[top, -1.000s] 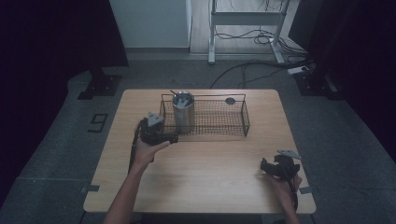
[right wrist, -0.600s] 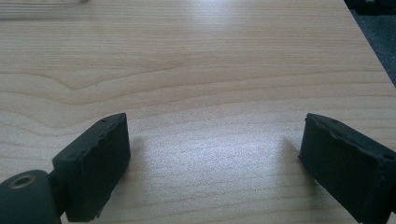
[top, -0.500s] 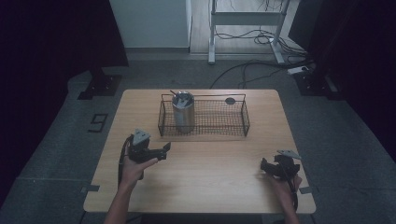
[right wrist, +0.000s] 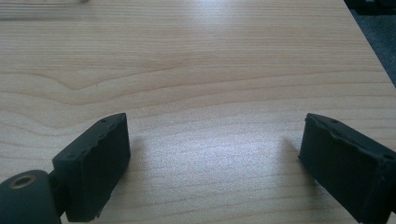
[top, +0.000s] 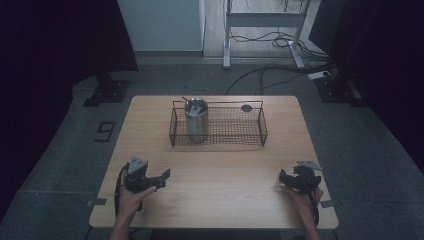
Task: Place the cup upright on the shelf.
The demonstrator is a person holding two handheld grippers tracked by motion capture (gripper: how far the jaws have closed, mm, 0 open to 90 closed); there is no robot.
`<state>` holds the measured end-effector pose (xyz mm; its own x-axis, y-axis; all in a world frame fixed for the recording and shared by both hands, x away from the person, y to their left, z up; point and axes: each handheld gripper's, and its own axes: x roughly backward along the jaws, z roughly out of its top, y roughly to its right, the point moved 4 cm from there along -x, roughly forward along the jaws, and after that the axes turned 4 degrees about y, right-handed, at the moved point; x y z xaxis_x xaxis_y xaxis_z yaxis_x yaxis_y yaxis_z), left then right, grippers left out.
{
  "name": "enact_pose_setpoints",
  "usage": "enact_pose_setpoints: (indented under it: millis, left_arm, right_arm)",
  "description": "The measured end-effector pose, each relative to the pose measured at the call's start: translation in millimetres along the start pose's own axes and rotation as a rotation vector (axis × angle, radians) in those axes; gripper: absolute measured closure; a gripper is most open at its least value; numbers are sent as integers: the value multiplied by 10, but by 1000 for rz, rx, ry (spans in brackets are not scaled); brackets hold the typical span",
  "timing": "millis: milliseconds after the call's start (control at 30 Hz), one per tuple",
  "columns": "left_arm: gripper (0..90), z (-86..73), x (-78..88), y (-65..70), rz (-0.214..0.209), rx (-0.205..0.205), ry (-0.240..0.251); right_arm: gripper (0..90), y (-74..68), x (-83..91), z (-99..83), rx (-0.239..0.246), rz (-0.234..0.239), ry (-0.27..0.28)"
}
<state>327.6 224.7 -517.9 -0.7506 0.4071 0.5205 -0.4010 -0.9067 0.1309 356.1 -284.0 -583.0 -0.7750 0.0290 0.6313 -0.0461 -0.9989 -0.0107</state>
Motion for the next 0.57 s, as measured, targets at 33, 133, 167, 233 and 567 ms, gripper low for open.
enact_pose_setpoints:
  millis: [33,133,167,233,567]
  left_arm:
    - [49,0,0,0,0,0,0]
    - [50,-70,-22,-30,15,-5,-23]
    - [50,-94,-34,-37,13,-5,-32]
    - [52,-99,-42,-36,14,-7,-33]
    - [55,-118,-98,11,12,-15,-49]
  right_arm:
    - [84,0,0,0,0,0,0]
    - [84,0,0,0,0,0,0]
    - [84,0,0,0,0,0,0]
    - [84,0,0,0,0,0,0]
    - [85,0,0,0,0,0,0]
